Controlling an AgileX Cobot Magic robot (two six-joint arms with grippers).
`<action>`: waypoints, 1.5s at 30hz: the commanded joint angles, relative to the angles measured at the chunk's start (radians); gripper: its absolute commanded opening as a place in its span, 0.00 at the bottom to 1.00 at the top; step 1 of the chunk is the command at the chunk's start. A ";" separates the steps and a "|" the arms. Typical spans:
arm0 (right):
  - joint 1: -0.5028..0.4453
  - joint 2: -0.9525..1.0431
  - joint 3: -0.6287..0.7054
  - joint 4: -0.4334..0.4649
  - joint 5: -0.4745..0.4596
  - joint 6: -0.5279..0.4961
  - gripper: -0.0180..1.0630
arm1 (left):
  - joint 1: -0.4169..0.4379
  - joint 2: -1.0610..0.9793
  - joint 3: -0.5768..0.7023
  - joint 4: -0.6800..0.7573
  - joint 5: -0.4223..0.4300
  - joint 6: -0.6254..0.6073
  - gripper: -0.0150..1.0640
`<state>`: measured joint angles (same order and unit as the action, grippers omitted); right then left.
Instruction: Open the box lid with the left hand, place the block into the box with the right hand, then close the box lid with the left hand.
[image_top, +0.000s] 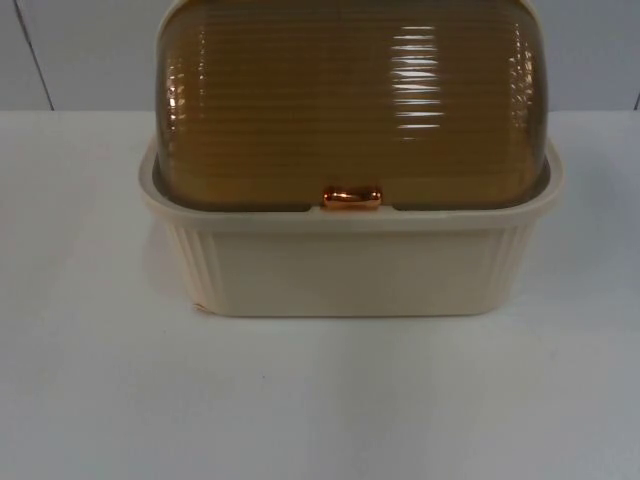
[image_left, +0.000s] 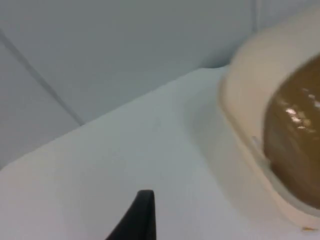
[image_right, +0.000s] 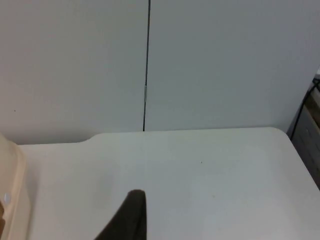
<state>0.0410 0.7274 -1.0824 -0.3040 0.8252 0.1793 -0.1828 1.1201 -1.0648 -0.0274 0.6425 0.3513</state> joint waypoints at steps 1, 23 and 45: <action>0.004 0.000 -0.004 -0.007 -0.023 -0.014 0.99 | -0.064 0.031 -0.006 -0.018 -0.018 0.069 0.99; 0.004 0.000 -0.004 -0.009 -0.030 -0.012 0.99 | -0.612 0.330 -0.006 0.561 -0.115 -0.013 0.99; 0.004 0.000 -0.004 -0.033 -0.021 -0.014 0.99 | -0.876 0.535 0.191 1.631 -0.035 -1.044 0.99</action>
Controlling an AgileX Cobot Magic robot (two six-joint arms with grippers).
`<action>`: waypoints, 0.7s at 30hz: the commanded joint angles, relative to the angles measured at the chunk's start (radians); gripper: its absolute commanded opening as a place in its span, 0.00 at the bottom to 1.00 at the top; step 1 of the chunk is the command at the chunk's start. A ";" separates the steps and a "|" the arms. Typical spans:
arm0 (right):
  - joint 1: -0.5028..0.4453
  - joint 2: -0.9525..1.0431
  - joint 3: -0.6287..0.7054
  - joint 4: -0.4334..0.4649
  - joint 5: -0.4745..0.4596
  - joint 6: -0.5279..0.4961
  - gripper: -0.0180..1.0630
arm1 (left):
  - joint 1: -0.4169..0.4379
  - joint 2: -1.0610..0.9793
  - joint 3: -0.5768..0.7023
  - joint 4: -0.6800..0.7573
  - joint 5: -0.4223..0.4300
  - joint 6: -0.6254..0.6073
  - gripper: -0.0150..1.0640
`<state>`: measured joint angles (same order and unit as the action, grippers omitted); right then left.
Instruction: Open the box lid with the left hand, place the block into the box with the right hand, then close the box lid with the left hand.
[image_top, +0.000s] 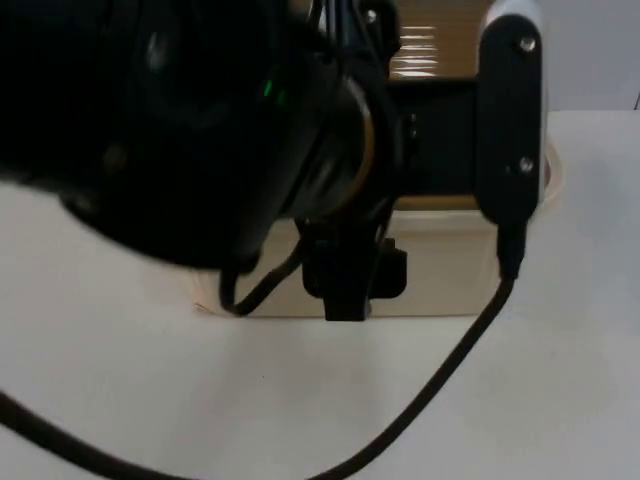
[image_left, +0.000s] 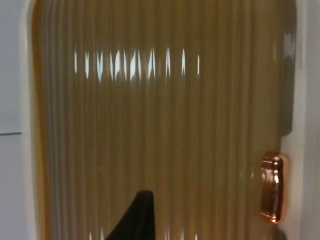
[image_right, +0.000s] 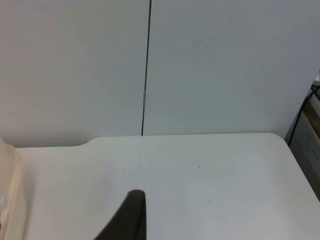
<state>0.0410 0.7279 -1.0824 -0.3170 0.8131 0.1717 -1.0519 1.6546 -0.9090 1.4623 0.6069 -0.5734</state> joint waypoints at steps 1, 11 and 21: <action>0.004 0.000 -0.004 -0.021 -0.009 -0.007 0.99 | -0.007 0.001 0.049 0.188 -0.001 -0.156 0.99; 0.004 0.000 -0.004 -0.021 -0.009 -0.007 0.99 | -0.005 0.088 0.055 0.222 0.015 -0.197 0.97; 0.004 0.000 -0.004 -0.021 0.009 -0.007 0.99 | -0.005 0.122 0.055 0.234 0.015 -0.197 0.28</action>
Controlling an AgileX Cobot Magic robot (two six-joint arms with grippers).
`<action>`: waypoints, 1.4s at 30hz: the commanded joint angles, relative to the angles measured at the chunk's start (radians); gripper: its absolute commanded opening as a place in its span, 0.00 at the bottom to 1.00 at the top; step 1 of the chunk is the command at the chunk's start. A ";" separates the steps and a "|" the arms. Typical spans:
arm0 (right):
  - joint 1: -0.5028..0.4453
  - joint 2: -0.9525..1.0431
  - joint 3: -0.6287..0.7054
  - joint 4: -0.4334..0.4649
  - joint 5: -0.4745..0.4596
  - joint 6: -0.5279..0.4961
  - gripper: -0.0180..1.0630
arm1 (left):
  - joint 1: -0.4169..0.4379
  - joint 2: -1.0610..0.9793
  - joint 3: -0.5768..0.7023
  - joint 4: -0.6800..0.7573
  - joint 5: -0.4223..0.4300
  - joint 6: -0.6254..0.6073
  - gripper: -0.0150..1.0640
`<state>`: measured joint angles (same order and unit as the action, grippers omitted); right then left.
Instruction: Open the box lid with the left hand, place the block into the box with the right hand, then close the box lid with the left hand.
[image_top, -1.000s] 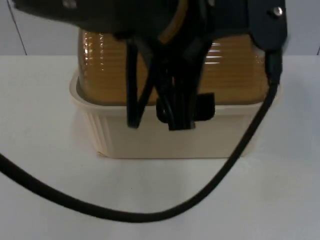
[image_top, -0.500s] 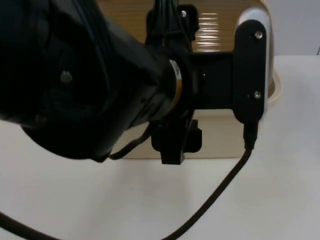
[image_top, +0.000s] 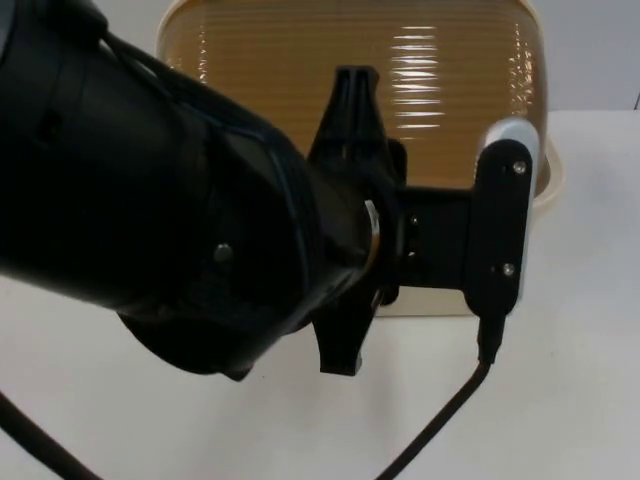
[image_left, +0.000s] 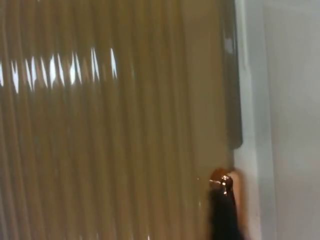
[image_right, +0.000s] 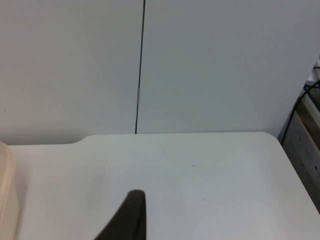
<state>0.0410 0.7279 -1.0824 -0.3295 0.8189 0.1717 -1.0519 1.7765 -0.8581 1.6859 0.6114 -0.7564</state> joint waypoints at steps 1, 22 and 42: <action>0.004 0.000 -0.004 -0.009 0.003 -0.007 0.99 | -0.005 0.000 0.004 0.010 0.011 -0.014 0.28; 0.004 0.000 -0.004 -0.009 0.003 -0.007 0.99 | 0.099 -0.011 0.004 -0.176 -0.182 0.027 0.01; 0.004 0.000 -0.004 -0.007 -0.008 -0.004 0.99 | 0.099 0.010 -0.156 -0.502 -0.058 0.393 0.01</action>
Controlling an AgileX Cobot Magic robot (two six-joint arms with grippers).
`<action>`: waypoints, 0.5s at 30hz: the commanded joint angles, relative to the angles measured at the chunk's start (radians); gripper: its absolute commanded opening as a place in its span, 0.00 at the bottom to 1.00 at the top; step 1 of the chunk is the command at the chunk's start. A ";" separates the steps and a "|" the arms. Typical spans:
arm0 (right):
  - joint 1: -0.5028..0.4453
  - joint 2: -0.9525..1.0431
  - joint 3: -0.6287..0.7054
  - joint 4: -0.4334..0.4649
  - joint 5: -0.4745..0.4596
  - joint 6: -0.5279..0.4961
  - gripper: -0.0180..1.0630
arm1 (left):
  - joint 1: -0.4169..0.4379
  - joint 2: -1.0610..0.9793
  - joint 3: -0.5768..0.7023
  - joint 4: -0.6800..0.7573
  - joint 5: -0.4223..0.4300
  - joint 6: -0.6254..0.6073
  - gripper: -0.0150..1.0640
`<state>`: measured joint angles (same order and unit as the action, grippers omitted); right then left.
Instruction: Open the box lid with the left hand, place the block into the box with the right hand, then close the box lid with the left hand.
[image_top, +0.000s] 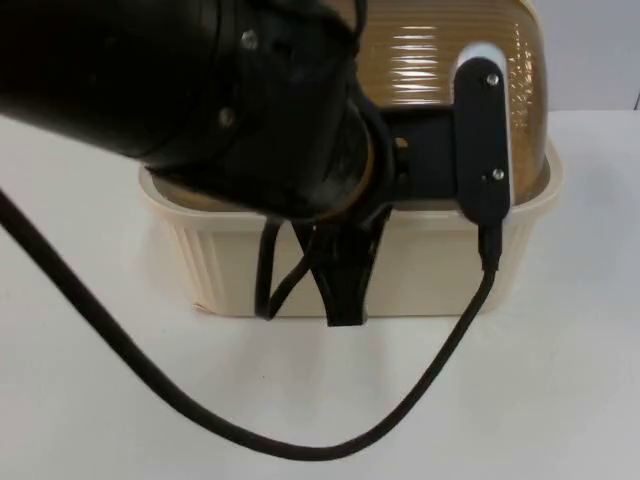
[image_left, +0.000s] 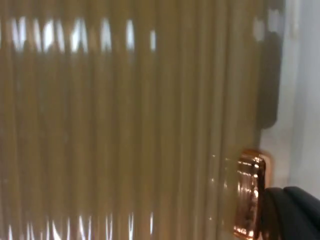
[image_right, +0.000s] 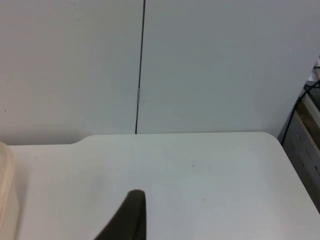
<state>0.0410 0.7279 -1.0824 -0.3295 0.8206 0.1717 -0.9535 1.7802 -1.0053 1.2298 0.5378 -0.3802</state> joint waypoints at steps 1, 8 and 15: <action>0.004 0.000 -0.004 -0.007 -0.009 -0.004 0.99 | 0.001 0.015 -0.009 -0.046 0.020 0.021 0.01; 0.004 0.000 -0.004 -0.005 -0.001 -0.004 0.99 | 0.001 0.037 -0.007 -0.080 -0.001 0.068 0.01; 0.004 0.000 -0.004 -0.005 0.001 -0.004 0.99 | 0.001 0.037 -0.007 -0.065 -0.005 0.068 0.01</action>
<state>0.0410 0.7279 -1.0824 -0.3295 0.8206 0.1717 -0.9535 1.8164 -1.0096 1.1605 0.5353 -0.3135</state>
